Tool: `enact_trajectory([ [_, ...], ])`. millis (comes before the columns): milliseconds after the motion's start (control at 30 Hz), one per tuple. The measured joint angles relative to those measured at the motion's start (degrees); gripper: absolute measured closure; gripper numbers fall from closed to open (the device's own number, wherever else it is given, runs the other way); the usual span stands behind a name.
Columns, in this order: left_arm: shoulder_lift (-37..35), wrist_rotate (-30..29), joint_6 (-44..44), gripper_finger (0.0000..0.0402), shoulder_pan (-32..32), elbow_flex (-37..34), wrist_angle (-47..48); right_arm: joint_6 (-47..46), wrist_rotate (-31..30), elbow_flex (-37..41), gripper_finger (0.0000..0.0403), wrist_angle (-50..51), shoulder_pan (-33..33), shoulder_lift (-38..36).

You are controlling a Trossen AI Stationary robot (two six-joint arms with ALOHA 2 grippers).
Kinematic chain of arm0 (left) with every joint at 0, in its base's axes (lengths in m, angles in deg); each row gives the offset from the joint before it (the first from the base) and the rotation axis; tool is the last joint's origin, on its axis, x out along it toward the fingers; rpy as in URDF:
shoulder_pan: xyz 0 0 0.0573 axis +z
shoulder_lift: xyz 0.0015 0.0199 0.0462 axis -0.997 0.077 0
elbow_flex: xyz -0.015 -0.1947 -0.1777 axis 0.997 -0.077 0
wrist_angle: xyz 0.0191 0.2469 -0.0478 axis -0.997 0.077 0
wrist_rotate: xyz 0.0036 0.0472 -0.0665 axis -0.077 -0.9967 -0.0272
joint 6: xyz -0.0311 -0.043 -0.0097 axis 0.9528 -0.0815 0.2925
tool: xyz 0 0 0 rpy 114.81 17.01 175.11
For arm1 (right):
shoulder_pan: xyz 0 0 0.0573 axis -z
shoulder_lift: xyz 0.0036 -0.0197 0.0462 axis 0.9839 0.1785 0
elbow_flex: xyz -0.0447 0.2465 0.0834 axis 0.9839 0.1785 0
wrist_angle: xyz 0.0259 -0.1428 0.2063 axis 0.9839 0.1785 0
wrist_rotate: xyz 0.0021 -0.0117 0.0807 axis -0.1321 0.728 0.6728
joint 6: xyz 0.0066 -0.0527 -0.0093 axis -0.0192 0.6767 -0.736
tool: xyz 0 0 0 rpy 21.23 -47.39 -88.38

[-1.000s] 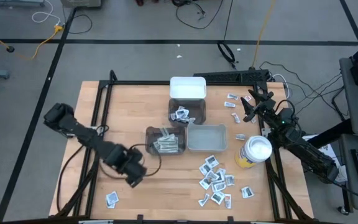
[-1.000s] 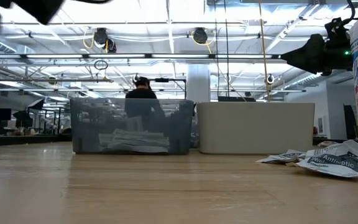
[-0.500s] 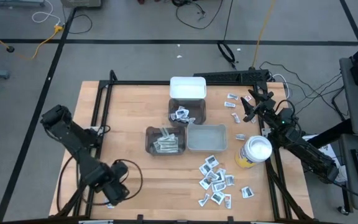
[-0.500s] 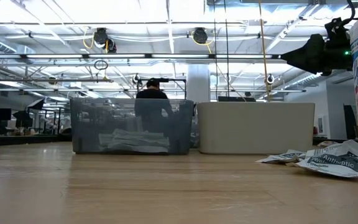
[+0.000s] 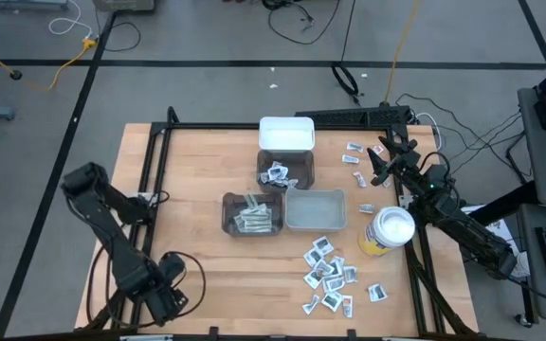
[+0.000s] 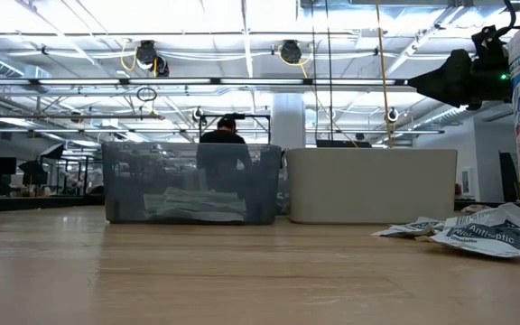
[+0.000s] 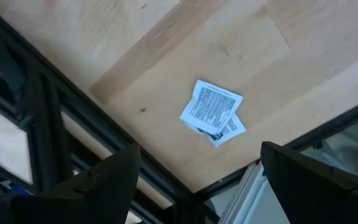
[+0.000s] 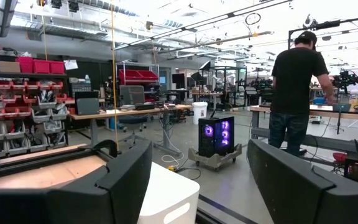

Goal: Pick & Place First Aid Supplies
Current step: Put the white alcohol pad into the top black bin

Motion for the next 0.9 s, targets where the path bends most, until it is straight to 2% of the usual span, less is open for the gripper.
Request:
enact_trajectory([
  [533, 5.6, 3.9, -3.1, 0.0062, 0.1, -12.1, -16.5, 0.0, 0.0, 0.0, 0.0140, 0.0, 0.0, 0.0],
  [900, 9.4, 3.7, -8.3, 0.0062, 0.6, -14.6, -21.5, 0.0, 0.0, 0.0, 0.0140, 0.0, 0.0, 0.0],
])
